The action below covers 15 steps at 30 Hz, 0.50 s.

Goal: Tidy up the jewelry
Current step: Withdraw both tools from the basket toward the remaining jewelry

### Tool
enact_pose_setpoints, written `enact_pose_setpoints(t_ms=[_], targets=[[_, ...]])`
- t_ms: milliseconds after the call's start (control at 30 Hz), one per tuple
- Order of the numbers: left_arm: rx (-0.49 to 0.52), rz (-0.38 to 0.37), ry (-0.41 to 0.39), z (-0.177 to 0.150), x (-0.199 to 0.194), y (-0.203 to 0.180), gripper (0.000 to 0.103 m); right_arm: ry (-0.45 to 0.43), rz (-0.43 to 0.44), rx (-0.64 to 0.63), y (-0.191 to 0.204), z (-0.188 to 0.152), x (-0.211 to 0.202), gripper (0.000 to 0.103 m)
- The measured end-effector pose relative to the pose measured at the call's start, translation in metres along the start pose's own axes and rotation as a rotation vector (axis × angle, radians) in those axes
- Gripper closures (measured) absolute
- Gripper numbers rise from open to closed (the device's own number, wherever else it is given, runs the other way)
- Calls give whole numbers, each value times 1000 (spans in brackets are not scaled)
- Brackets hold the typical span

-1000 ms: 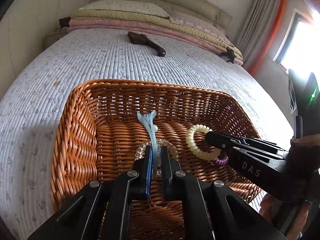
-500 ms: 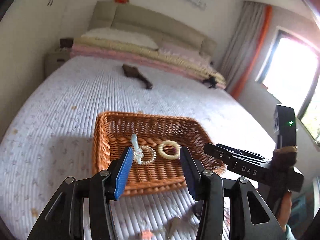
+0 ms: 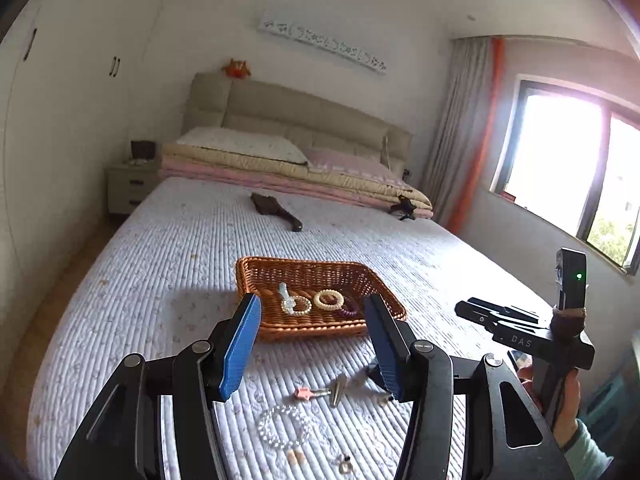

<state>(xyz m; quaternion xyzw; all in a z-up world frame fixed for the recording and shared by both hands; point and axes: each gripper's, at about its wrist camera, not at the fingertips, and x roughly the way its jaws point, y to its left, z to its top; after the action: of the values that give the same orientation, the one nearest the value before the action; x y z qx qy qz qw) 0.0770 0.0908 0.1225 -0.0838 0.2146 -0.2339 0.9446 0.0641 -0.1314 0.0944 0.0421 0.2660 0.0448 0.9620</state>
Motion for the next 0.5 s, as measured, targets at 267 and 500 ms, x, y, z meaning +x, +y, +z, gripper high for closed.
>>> enact_pose_setpoints(t_ms=[267,500], targets=[[48,66,24,-47,-17,-4,47,70,-8,49,-31,-61,-17,58],[-13,102,123,-91,11,12,47,175,-6,142,-56,-111,4,58]])
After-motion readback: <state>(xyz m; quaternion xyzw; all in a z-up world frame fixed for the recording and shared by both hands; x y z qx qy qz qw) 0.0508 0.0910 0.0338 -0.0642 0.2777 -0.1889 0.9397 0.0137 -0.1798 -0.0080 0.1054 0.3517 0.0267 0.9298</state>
